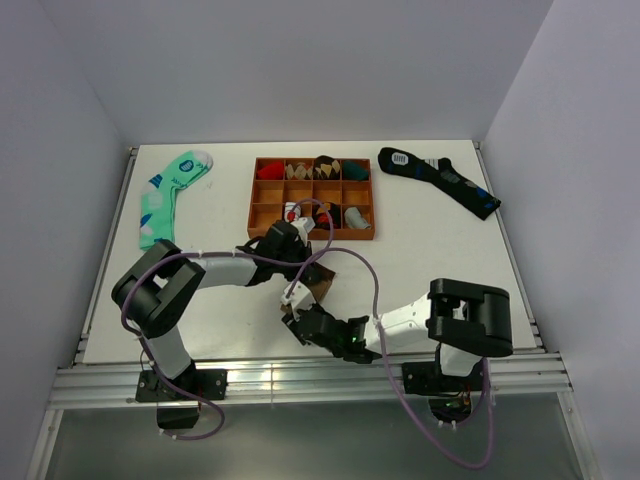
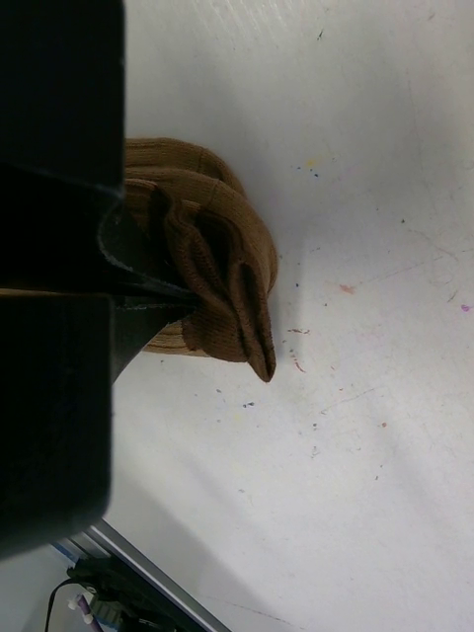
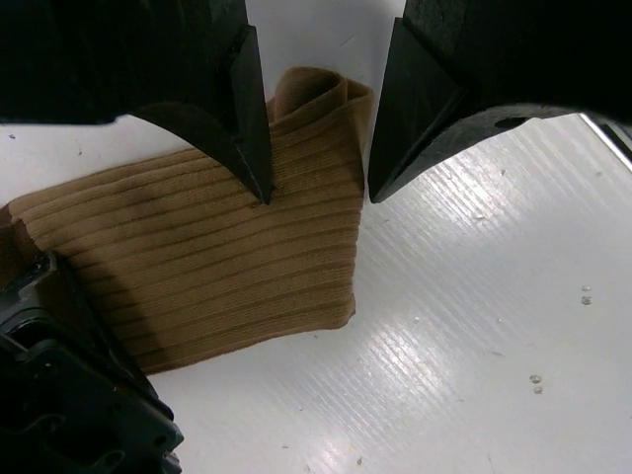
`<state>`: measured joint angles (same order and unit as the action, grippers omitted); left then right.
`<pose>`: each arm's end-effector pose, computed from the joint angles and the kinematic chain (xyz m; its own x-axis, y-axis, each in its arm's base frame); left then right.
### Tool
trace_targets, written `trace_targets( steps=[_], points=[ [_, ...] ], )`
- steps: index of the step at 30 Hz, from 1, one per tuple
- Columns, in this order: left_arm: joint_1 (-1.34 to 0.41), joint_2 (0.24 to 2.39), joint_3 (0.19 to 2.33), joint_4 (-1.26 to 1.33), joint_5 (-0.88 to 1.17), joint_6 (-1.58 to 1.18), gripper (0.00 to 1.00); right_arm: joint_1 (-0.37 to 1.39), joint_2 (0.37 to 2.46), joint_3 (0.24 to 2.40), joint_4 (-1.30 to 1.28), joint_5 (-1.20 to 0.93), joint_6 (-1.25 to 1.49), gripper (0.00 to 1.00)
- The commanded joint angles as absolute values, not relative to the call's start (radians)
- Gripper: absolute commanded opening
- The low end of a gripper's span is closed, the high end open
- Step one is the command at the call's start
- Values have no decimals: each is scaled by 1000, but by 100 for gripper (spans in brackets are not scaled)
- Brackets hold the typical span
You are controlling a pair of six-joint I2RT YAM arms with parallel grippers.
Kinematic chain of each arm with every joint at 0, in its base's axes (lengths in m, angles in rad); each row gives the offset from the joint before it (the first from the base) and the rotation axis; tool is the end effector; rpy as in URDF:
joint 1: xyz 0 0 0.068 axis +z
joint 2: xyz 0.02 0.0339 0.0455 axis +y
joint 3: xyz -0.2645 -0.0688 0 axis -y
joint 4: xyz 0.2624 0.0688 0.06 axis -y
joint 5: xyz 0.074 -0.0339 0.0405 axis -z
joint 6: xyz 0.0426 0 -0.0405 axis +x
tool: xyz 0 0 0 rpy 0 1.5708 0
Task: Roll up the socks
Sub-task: Roll the sock at the center of the board.
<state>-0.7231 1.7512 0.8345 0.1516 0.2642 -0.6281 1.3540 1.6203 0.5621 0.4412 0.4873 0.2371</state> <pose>0.2609 -0.2451 0.1222 -0.8785 0.0188 -0.4774 0.3260 0.7541 -0.5702 0.0851 0.2937 0.1138 -0.3044 -0.4170 -0.8564 -0.7297 0.6800 -0.0718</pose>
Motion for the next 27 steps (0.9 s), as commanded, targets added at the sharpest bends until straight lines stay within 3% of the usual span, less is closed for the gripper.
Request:
trace_targets(
  steps=[1, 9, 19, 27],
  points=[
    [-723, 1753, 856, 87, 256, -589, 8, 1348, 1661, 554, 477, 525, 230, 52],
    [-723, 1759, 876, 75, 258, -586, 8, 1348, 1735, 520, 535, 498, 281, 52],
    [-721, 1773, 876, 86, 265, -589, 8, 1345, 1749, 436, 615, 520, 390, 35],
    [-721, 1784, 873, 107, 262, -601, 8, 1275, 1649, 348, 667, 318, 463, 29]
  ],
)
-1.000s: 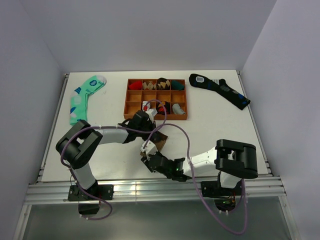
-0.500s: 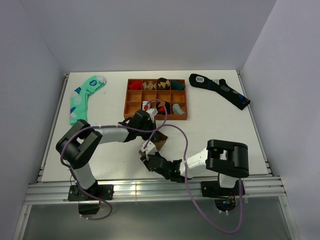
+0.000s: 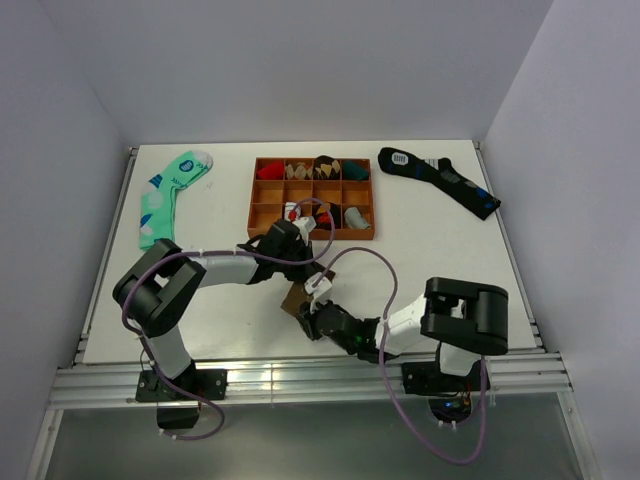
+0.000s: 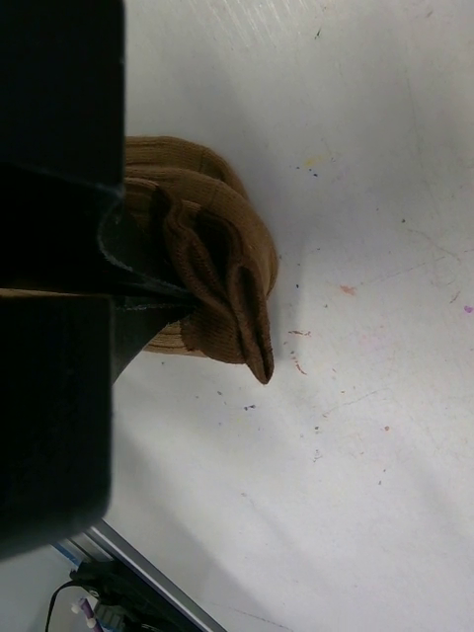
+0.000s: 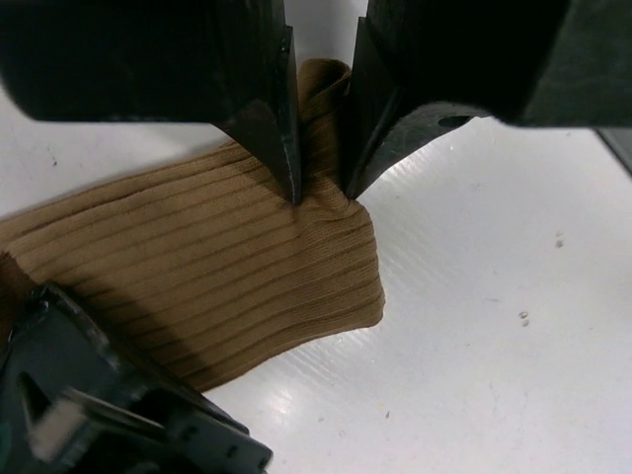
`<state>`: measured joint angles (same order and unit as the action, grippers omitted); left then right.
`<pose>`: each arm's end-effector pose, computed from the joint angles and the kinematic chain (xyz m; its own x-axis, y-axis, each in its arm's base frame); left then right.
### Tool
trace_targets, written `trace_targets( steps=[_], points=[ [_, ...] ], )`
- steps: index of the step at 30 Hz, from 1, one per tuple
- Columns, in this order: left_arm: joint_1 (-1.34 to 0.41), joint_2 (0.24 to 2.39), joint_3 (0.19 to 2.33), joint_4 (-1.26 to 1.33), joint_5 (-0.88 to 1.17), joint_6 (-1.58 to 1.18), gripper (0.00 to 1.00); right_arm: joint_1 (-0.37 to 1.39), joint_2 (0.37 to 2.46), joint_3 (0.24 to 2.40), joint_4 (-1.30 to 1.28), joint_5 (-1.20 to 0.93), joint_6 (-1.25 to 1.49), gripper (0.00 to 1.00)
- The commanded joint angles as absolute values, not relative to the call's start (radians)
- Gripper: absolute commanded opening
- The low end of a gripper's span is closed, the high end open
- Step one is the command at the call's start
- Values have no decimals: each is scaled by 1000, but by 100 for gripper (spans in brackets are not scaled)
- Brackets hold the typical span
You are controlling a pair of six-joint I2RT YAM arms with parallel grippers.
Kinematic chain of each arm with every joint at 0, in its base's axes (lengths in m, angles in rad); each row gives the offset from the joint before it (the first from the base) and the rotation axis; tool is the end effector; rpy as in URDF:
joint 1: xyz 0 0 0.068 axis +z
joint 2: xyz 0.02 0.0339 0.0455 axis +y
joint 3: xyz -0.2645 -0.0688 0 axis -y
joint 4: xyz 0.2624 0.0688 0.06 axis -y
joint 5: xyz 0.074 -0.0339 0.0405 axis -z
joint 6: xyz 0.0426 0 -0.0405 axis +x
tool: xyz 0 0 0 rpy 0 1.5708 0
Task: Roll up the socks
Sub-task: Roll the sock at the center of the board.
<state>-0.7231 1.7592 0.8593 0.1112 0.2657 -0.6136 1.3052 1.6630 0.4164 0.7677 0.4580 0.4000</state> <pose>0.2631 -0.2471 0.1234 -0.8824 0.0378 -0.4689 0.3292 0.7617 -0.5581 0.0928 0.2695 0.0956 -0.4083 -0.1704 -0.8968 -0.6552 0.7388 0.1579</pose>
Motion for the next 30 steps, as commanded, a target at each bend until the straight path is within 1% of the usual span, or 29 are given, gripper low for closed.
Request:
trace_targets(
  steps=[1, 5, 7, 10, 11, 13, 18, 20, 26, 30],
  points=[
    [-721, 1779, 868, 113, 262, -604, 7, 1263, 1617, 328, 667, 295, 485, 28],
    [-721, 1755, 845, 159, 261, -615, 8, 1206, 1553, 305, 615, 203, 531, 25],
    [-721, 1735, 828, 198, 259, -621, 9, 1172, 1536, 313, 571, 148, 554, 23],
    [-718, 1703, 805, 247, 258, -637, 13, 1141, 1513, 330, 517, 59, 572, 22],
    [-718, 1692, 801, 259, 258, -638, 16, 1132, 1502, 331, 511, 36, 575, 21],
    [-716, 1662, 789, 284, 255, -638, 19, 1111, 1493, 336, 496, -38, 584, 21],
    [-704, 1615, 759, 331, 256, -632, 33, 1052, 1480, 360, 437, -123, 598, 20],
    [-690, 1595, 749, 353, 245, -643, 36, 1043, 1488, 397, 388, -149, 600, 20],
    [-640, 1444, 655, 377, 126, -673, 40, 1003, 1500, 479, 259, -224, 589, 19],
    [-626, 1301, 577, 368, 34, -690, 42, 940, 1502, 495, 236, -355, 600, 18]
  ],
)
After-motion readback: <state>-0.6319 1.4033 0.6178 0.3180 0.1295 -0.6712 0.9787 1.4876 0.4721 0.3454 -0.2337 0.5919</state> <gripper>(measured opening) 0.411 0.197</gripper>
